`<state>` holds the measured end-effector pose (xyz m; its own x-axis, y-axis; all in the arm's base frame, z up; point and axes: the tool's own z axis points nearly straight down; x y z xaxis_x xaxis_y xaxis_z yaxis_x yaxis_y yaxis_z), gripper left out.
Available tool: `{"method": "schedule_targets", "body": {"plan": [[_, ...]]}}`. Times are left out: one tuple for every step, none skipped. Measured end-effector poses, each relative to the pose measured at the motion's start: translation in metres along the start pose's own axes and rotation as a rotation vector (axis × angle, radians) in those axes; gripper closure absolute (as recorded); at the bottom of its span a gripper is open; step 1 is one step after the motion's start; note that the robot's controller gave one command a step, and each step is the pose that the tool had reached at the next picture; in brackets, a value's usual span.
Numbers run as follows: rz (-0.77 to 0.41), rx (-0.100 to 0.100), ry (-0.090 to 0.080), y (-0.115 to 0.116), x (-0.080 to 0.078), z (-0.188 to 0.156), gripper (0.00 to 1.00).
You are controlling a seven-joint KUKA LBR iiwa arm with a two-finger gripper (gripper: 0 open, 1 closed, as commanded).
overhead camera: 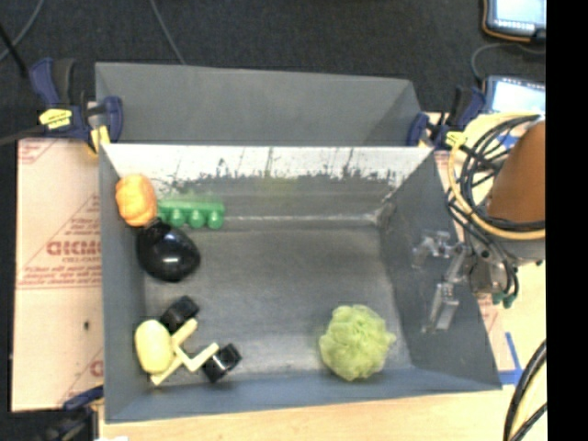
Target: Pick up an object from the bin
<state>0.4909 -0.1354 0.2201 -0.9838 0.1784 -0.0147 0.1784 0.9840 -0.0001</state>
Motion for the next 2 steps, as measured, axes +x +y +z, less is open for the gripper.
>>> {"method": "schedule_targets", "body": {"plan": [[0.0, -0.001, 0.002, 0.0, 0.001, 0.001, 0.0], [-0.002, 0.001, -0.009, 0.009, 0.005, 0.042, 0.0]]}}
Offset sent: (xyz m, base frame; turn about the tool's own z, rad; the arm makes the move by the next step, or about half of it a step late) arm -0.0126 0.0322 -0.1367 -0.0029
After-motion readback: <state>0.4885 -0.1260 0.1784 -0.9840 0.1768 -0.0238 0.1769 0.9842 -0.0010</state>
